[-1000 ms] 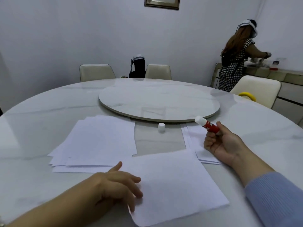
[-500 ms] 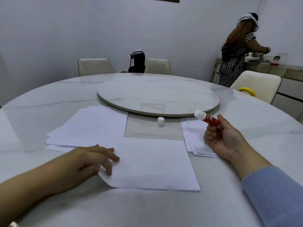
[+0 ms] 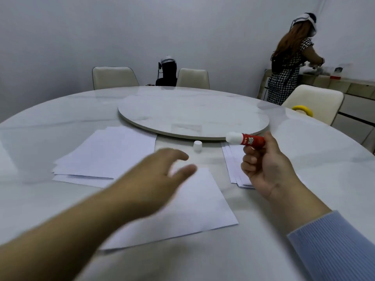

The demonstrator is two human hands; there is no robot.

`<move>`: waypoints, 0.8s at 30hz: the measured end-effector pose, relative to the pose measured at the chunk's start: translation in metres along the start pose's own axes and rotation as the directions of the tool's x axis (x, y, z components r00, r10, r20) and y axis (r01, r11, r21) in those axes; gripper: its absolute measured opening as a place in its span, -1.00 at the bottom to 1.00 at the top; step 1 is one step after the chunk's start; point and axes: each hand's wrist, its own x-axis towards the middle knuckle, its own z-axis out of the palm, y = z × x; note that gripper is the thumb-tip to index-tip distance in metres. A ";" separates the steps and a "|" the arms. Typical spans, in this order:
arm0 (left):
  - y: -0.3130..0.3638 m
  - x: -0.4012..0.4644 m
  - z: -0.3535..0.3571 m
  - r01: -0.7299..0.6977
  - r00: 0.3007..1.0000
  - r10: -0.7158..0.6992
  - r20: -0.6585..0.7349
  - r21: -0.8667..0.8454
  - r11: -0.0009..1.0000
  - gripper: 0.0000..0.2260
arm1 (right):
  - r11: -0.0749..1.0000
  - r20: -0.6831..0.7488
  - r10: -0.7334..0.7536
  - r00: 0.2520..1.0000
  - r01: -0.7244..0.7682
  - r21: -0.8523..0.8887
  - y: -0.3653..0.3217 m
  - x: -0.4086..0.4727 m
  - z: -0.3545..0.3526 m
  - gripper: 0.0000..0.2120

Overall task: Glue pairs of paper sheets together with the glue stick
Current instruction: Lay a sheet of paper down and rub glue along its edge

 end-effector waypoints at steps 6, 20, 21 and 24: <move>-0.001 0.024 0.076 0.036 0.971 -0.118 0.209 0.359 0.933 -0.38 | 0.968 0.088 -0.097 0.991 0.115 -0.224 0.004 -0.006 -0.004 -0.78; 0.000 0.024 0.078 0.041 0.965 -0.141 0.221 0.403 0.914 -0.47 | 0.191 0.595 -0.239 0.768 0.638 -0.746 0.033 -0.005 0.015 -0.82; 0.000 0.024 0.078 0.043 0.964 -0.144 0.222 0.404 0.914 -0.47 | 0.176 0.607 -0.228 0.761 0.645 -0.743 0.032 -0.006 0.016 -0.79; 0.001 0.024 0.078 0.048 0.962 -0.151 0.228 0.403 0.914 -0.47 | 0.160 0.615 -0.208 0.761 0.647 -0.746 0.030 -0.008 0.017 -0.73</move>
